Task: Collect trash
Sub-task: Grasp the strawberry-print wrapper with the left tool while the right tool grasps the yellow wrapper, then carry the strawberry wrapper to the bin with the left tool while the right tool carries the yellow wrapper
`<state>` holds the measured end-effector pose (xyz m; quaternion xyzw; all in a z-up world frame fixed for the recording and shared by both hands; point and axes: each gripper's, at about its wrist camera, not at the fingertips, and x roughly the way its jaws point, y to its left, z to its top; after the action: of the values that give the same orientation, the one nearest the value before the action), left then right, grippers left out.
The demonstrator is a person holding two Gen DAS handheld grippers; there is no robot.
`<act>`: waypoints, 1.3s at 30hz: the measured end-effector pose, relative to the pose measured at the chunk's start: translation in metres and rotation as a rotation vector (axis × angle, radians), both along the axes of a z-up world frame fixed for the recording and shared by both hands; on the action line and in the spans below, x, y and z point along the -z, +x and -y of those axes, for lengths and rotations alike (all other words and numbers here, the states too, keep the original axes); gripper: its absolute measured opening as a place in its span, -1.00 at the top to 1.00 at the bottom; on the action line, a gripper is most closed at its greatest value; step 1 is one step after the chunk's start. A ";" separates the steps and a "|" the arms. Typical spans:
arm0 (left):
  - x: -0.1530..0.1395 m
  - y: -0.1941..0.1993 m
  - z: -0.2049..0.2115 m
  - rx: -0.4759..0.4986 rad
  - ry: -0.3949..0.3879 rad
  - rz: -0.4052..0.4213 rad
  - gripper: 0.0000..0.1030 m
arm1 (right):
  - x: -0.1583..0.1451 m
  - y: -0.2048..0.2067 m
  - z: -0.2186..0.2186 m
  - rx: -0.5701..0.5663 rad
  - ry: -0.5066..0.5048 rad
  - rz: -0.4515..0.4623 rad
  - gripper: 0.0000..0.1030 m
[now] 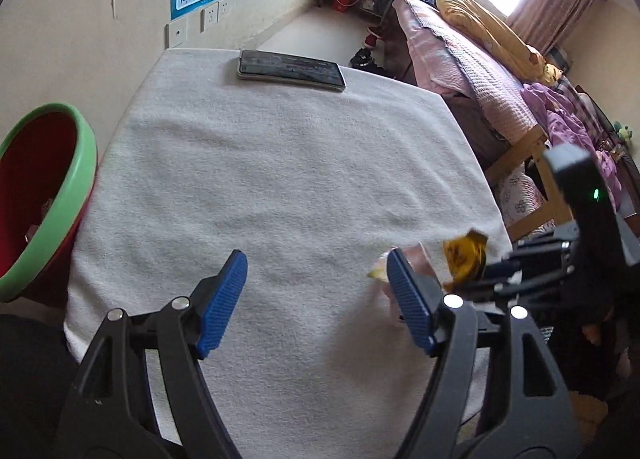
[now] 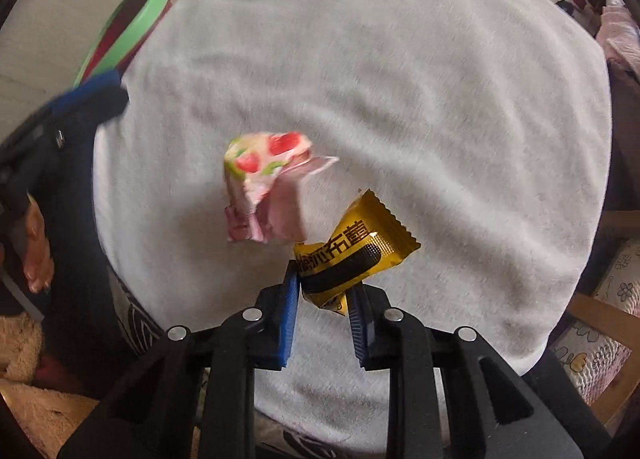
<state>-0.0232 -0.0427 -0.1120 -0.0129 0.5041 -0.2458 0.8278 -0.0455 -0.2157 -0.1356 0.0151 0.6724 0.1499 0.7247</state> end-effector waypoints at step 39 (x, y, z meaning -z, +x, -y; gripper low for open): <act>-0.010 0.025 0.009 -0.073 -0.011 0.025 0.43 | -0.047 0.011 0.031 0.214 0.018 0.395 0.55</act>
<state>0.0020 -0.0521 -0.1020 -0.0324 0.4914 -0.2184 0.8425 -0.0342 -0.2464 -0.0886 0.0633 0.5105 0.0783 0.8540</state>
